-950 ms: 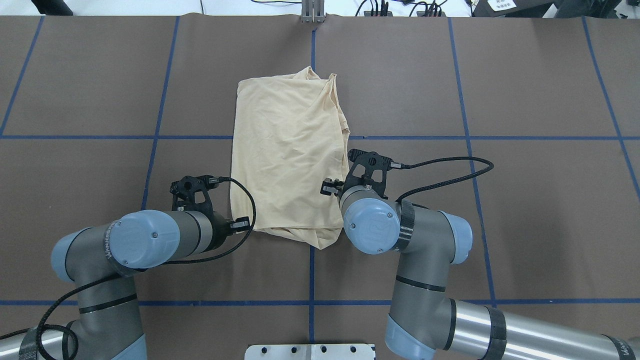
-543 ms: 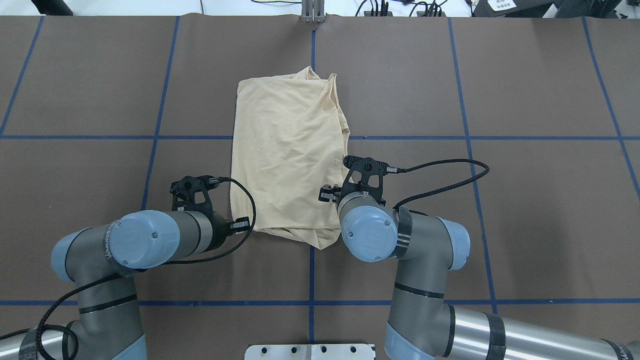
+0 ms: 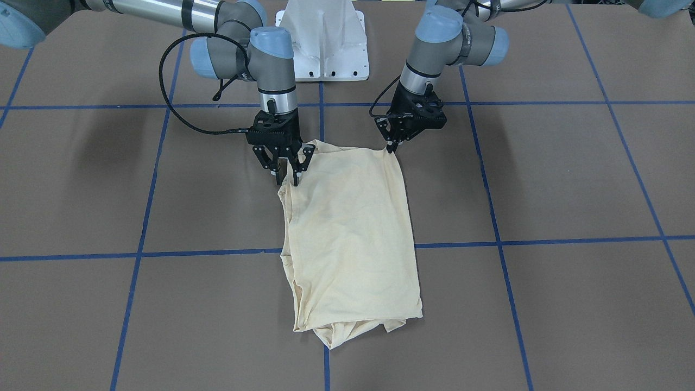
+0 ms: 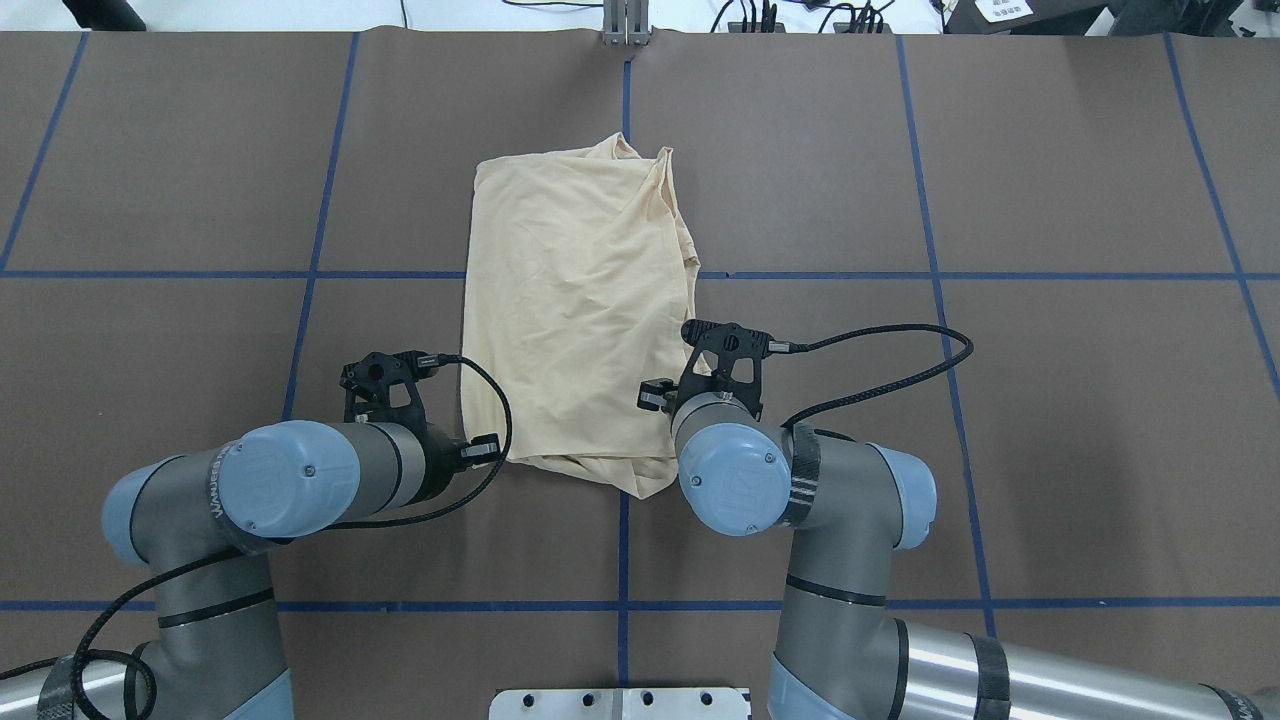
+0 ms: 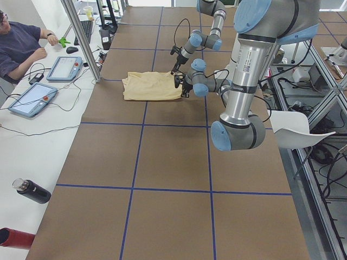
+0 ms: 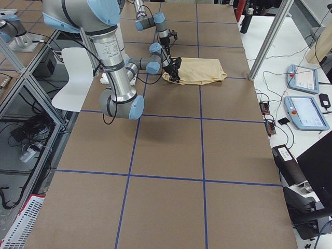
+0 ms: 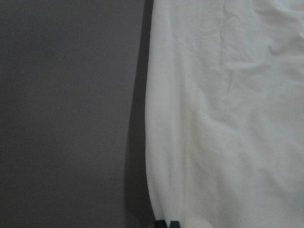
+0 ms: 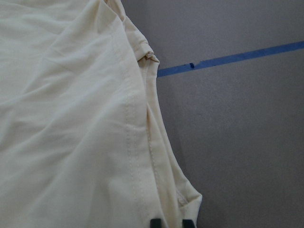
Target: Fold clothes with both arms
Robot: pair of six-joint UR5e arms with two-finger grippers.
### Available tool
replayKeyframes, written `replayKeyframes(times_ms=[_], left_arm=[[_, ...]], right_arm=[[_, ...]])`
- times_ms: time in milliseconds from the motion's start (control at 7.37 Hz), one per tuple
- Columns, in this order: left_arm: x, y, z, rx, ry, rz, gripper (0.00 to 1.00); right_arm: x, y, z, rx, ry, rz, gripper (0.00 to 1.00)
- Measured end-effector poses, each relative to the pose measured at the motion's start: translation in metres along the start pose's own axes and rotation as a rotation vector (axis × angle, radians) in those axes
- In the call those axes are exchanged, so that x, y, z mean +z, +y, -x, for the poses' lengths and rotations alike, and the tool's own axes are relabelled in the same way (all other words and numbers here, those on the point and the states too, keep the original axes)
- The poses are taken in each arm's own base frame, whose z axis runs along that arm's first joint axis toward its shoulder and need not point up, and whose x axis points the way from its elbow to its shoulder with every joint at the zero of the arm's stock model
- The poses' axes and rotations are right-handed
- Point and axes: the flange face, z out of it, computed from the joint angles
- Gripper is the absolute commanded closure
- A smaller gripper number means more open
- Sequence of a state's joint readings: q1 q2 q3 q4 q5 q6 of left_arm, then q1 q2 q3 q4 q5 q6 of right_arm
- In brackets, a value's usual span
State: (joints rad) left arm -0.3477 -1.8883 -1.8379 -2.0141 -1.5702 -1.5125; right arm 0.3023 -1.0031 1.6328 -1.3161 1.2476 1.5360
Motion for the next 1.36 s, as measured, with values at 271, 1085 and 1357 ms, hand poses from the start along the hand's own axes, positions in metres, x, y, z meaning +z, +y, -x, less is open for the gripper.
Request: replayKeyframes(times_ms=[271, 1085, 1357], left_arm=[[-0.0005, 0.0001, -0.0003, 0.000, 0.001, 0.001, 1.00], [-0.0010, 0.0001, -0.0013, 0.000, 0.004, 0.000, 1.00], [-0.0011, 0.0000, -0.0018, 0.001, 0.005, 0.000, 1.00]], right_arm=[[0.0004, 0.0001, -0.0012, -0.011, 0.001, 0.000, 0.71], [0.0026, 0.0007, -0.0028, -0.042, 0.015, -0.003, 0.63], [0.0036, 0.0006, -0.0027, -0.043, 0.018, -0.006, 0.79]])
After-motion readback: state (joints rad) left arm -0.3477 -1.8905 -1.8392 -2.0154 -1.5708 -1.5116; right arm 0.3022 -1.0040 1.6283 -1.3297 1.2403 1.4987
